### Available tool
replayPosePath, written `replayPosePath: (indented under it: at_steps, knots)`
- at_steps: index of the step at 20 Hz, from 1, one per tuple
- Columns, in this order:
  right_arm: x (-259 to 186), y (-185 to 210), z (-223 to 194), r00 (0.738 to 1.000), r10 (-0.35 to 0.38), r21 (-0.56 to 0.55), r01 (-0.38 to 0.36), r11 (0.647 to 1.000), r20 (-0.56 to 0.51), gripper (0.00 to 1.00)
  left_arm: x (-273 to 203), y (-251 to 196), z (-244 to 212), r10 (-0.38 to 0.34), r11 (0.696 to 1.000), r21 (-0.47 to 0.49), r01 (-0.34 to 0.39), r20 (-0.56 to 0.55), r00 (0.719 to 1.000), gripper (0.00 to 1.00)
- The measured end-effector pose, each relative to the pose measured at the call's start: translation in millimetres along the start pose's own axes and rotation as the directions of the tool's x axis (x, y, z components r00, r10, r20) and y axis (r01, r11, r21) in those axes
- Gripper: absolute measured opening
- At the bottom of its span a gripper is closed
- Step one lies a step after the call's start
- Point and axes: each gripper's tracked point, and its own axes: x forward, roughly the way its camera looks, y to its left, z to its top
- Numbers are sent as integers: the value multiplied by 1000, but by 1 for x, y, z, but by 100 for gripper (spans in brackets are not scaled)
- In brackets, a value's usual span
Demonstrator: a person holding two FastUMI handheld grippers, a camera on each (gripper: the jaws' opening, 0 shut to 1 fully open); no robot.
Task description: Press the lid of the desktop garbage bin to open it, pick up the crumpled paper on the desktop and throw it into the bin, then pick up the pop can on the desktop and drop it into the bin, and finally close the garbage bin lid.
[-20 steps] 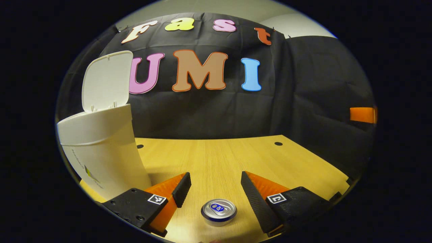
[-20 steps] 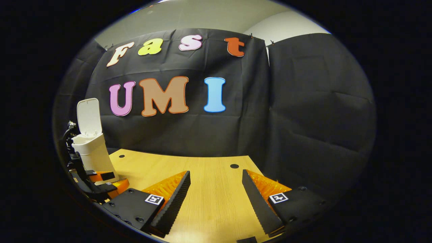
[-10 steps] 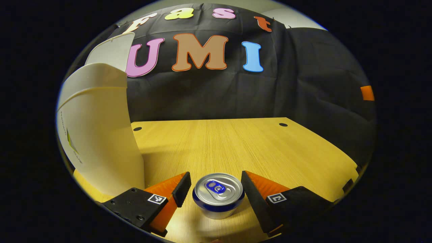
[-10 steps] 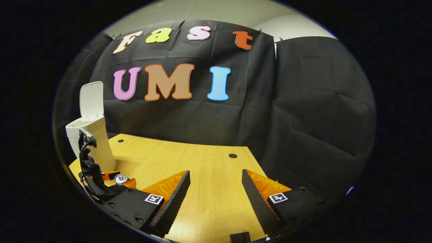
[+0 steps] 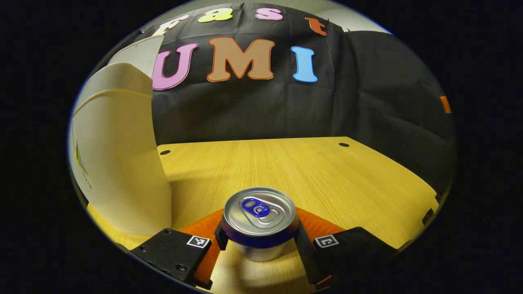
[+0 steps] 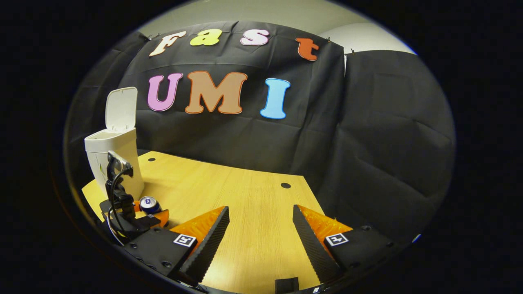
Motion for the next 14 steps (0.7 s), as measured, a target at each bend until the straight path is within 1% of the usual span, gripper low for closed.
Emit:
replayPosePath:
  at_steps: [3, 6, 11, 14]
  knots:
    - [3, 11, 7, 1000, 23, 19, -24, 1000, 20, 99, -9, 7, 41, -7, 1000, 19, 6, 65, 998, 78]
    - [9, 23, 15, 997, 52, 38, -54, 998, 49, 99, -20, 18, 91, 1, 1000, 28, -5, 144, 990, 78]
    - [21, 43, 35, 991, 94, 68, -101, 992, 99, 99, -39, 40, 173, 23, 999, 30, -31, 257, 966, 77]
    - [26, 51, 46, 985, 117, 87, -129, 988, 129, 97, -51, 53, 210, 41, 997, 43, -58, 319, 947, 77]
